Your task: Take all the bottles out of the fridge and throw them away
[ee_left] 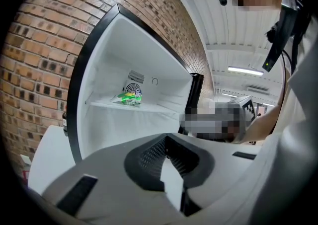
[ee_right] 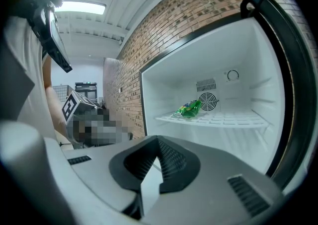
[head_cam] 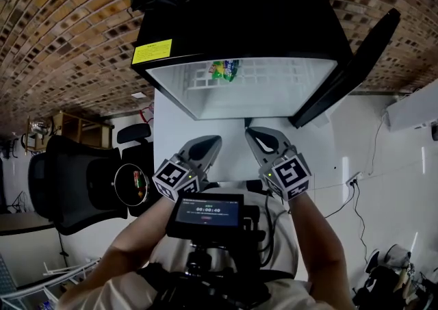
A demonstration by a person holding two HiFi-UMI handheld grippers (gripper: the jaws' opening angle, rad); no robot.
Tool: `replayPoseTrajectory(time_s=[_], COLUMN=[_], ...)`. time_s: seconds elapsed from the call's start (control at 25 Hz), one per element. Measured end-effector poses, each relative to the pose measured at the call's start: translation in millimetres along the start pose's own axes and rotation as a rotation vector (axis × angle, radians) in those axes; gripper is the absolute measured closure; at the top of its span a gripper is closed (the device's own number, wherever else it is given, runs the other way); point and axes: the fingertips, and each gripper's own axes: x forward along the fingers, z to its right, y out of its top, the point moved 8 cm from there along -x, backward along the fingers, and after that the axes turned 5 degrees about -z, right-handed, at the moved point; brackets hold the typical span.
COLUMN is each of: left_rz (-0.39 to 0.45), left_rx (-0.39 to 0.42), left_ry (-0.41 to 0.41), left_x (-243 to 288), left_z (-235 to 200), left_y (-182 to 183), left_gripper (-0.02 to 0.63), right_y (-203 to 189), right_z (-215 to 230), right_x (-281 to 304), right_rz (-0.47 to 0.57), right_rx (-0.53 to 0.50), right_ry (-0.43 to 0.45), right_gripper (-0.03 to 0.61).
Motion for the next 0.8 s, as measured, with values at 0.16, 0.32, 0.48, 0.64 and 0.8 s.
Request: replayPoseTrajectory(time_s=[0.16,0.32,0.48,0.64,0.8], left_rz=[0.001,-0.004,-0.031,-0.098,-0.12], left_rx=[0.026,0.061,0.122,0.256,0.357], left_ry=[0.022,0.03,0.068,0.182,0.258], left_x=[-1.0,2.6,7.9,17.2,29.4], left_z=[1.8,6.6,2.3,-14.7,-23.9], left_y=[3.9,16.6,24.3,32.2,58.8], left_gripper=[0.603,0.603,0.603,0.603,0.603], right_y=[-0.9,-3.0,-5.7,-9.9,-14.8], right_z=[-1.8,-0.5,-1.0,-0.6,0.5], right_x=[0.3,-2.0,-5.3,-8.9,-13.5], right_rz=[0.001,0.001,0.006,0.009,0.007], right_rx=[0.002,0.011,0.021,0.037,0.051], right_ry=[0.014,0.015,0.011,0.002,-0.008], right_gripper=[0.577,0.577,0.577,0.577,0.577])
